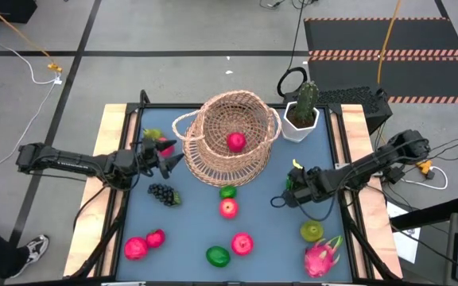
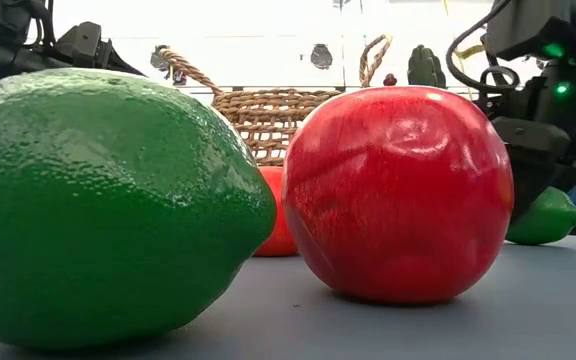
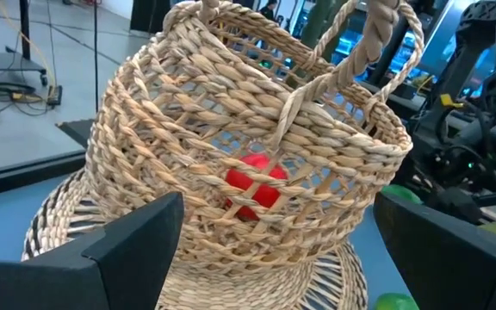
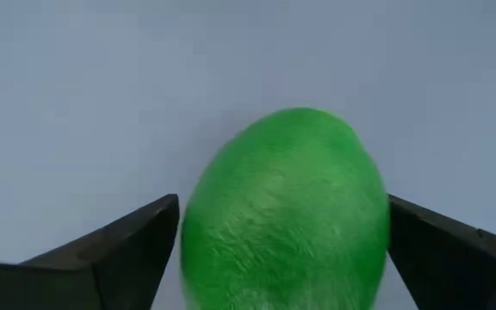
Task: Build produce basket
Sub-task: Put the top right lime into the basket
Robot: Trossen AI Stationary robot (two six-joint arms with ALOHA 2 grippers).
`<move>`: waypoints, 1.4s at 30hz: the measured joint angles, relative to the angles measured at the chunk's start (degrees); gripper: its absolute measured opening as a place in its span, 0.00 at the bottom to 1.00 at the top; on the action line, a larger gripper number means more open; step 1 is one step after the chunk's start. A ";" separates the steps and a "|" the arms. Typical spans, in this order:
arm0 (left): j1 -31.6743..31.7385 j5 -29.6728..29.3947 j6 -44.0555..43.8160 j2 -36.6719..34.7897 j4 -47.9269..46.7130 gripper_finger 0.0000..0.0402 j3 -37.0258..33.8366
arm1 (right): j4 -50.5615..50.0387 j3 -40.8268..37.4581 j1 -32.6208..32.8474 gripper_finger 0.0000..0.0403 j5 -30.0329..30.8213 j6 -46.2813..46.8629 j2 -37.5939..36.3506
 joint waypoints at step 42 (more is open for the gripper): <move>0.24 -2.33 -0.58 -0.02 1.41 0.95 0.01 | 42.43 34.54 -4.18 0.72 17.31 -55.46 9.06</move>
